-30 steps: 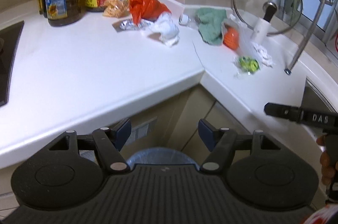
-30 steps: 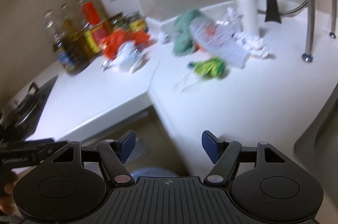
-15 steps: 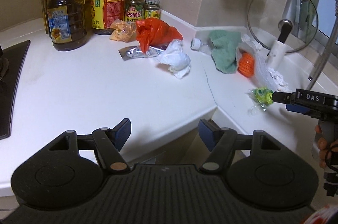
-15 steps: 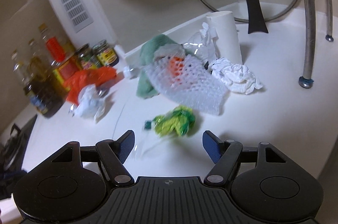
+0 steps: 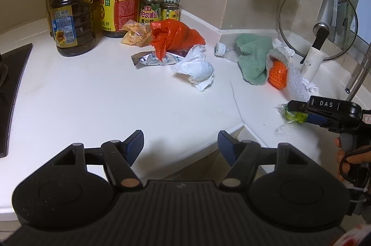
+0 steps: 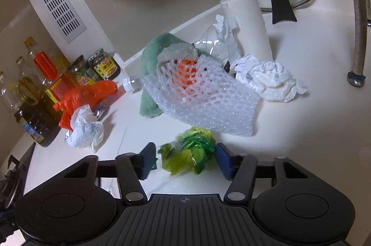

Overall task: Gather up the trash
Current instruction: 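Grasp the green-yellow plastic bag with the right gripper, then grasp the crumpled white tissue with the left gripper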

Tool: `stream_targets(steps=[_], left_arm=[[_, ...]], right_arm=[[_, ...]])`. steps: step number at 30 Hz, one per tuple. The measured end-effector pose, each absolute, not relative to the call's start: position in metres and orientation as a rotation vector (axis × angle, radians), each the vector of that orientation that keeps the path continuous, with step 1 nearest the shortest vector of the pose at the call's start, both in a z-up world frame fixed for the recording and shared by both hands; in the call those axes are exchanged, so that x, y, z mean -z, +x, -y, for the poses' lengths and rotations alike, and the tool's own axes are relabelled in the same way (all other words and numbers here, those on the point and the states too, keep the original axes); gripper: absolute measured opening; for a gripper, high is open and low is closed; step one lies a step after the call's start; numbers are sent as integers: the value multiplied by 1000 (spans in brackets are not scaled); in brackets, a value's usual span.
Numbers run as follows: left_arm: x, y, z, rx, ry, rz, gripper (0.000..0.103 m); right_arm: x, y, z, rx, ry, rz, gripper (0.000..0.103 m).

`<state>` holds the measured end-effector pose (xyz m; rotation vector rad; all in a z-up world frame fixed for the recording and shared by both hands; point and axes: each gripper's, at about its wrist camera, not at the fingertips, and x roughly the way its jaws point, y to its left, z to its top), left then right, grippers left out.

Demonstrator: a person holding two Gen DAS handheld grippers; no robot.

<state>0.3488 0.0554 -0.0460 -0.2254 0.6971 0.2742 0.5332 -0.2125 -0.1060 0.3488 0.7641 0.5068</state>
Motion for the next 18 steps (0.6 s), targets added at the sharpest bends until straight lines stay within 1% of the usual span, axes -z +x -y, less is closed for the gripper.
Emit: stream_targets(steps=[2, 4, 5, 7, 10, 18], left_arm=[[47, 350, -56, -274, -226, -699, 68], [47, 352, -57, -272, -225, -699, 68], [48, 353, -57, -271, -224, -699, 68], [49, 356, -56, -268, -223, -699, 68], [52, 360, -53, -259, -210, -701, 68], [55, 377, -52, -237, -188, -697, 67]], right_arm=[[107, 532, 210, -505, 341, -764, 50], [108, 531, 207, -516, 327, -767, 37], [108, 531, 205, -524, 318, -773, 33], [108, 529, 201, -539, 302, -773, 29], [107, 525, 195, -570, 278, -764, 25], [83, 514, 174, -671, 223, -663, 23]])
